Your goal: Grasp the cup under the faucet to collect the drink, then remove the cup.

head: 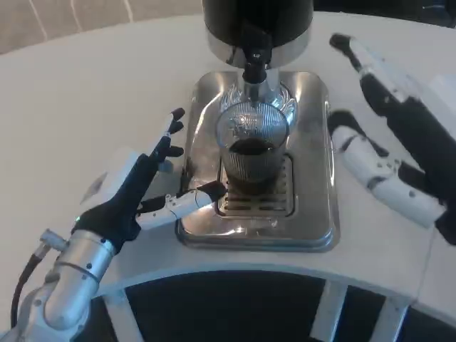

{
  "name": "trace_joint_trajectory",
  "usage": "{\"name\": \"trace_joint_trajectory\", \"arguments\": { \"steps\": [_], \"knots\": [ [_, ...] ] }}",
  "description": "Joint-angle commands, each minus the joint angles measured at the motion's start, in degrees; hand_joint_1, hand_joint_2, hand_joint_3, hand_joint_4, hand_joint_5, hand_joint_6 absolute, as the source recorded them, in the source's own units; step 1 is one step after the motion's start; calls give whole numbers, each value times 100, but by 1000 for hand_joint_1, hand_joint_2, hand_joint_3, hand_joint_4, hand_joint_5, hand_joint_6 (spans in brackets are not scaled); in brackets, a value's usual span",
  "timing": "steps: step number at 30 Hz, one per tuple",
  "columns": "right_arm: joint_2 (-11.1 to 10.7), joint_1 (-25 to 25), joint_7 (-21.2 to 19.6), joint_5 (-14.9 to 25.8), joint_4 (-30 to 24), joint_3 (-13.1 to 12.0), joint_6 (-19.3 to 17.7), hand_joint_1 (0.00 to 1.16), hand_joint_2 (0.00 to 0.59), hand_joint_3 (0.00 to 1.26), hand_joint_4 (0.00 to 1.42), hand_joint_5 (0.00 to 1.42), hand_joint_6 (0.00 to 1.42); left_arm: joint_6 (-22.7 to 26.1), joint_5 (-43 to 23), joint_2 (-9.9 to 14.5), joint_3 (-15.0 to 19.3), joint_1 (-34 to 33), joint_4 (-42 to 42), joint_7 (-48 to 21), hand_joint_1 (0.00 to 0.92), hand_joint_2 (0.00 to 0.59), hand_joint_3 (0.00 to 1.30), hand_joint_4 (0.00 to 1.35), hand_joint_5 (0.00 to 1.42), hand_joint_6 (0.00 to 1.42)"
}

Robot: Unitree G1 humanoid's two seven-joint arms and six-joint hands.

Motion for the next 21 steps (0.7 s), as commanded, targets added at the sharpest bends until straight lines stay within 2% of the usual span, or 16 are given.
{"name": "trace_joint_trajectory", "arguments": {
  "steps": [1, 10, 15, 21],
  "knots": [
    [311, 661, 235, -361, -92, 16, -472, 0, 553, 0, 0, 0, 0, -56, 12, -19, -31, -128, 234, 109, 214, 50, 0, 0, 215, 306],
    [969, 1384, 715, -943, -92, -143, -1007, 0, 562, 0, 0, 0, 0, -204, -132, -112, -1, -395, 604, 167, 233, 57, 0, 0, 227, 319],
    [1180, 1535, 910, -1058, -92, -336, -1233, 0, 565, 0, 0, 0, 0, -372, -102, -177, 0, -523, 812, 323, 277, 58, 0, 0, 250, 335],
    [1337, 1687, 1136, -1147, -92, -498, -1390, 0, 567, 0, 0, 0, 0, -812, -90, -308, 2, -634, 1090, 694, 305, 59, 0, 0, 266, 321]
  ]
}}
